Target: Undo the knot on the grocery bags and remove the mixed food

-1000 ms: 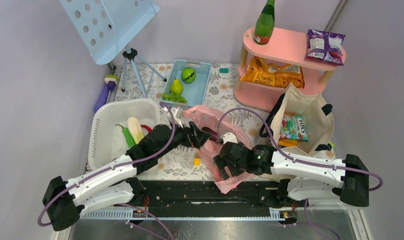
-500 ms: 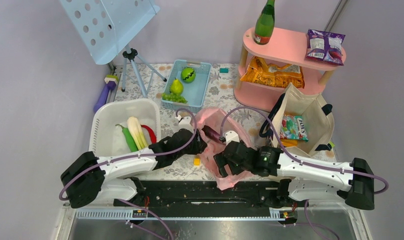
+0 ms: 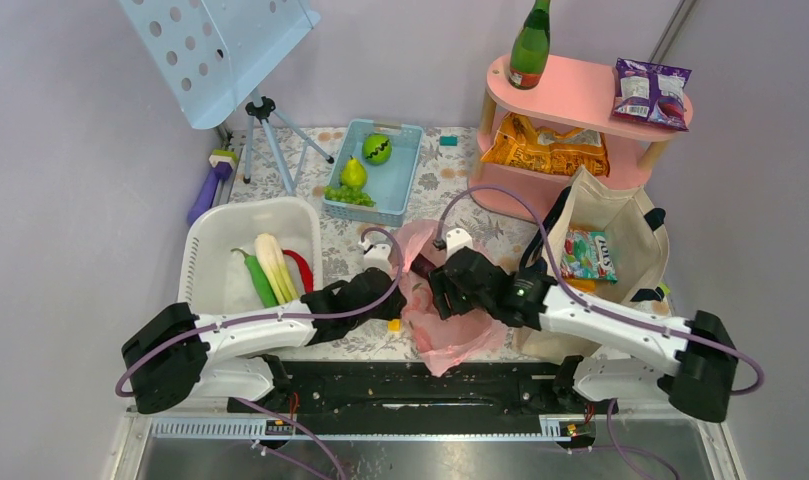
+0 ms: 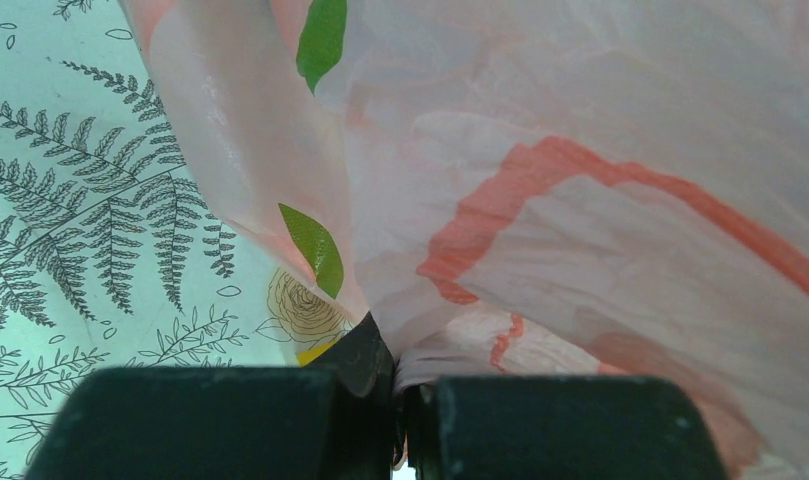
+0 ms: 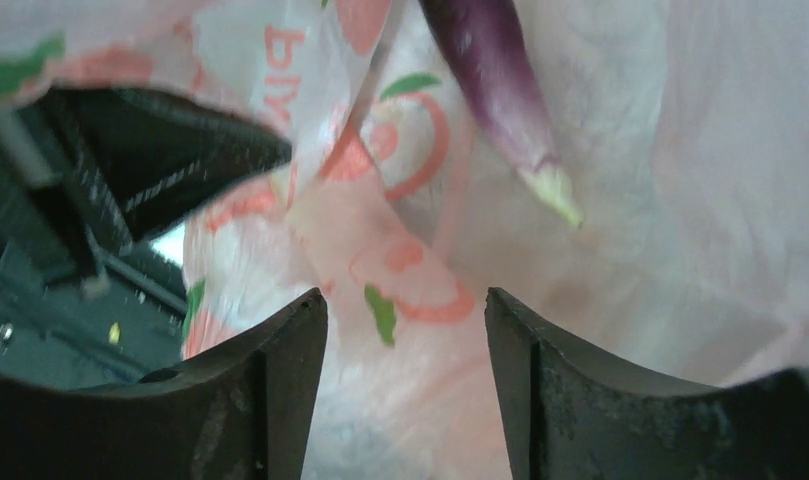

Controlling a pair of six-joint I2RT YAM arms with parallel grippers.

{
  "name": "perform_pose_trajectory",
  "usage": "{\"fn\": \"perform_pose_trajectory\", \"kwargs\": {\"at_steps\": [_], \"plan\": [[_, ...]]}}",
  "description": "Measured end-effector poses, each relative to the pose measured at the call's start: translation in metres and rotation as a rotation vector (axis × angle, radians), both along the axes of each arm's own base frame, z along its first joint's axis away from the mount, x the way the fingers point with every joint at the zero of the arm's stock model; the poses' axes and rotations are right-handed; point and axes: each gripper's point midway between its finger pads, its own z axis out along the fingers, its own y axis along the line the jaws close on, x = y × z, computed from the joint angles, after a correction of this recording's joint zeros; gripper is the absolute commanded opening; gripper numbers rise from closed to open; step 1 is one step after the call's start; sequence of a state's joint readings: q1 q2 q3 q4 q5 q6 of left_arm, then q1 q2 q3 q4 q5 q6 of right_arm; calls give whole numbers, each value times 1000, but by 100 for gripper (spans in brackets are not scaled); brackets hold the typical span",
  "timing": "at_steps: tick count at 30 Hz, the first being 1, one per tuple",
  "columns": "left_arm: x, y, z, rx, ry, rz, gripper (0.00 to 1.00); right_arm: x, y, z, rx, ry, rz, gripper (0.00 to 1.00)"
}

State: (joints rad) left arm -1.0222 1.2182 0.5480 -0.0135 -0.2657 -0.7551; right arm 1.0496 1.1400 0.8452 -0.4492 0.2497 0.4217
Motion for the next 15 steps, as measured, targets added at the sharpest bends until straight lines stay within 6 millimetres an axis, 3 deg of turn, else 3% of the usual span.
{"fn": "perform_pose_trajectory", "kwargs": {"at_steps": [7, 15], "plan": [[1, 2, -1, 15, -11, -4, 0, 46, 26, -29, -26, -54, 34, 64], [1, 9, -1, 40, -18, 4, 0, 78, 33, -64, -66, -88, 38, 64]]}}
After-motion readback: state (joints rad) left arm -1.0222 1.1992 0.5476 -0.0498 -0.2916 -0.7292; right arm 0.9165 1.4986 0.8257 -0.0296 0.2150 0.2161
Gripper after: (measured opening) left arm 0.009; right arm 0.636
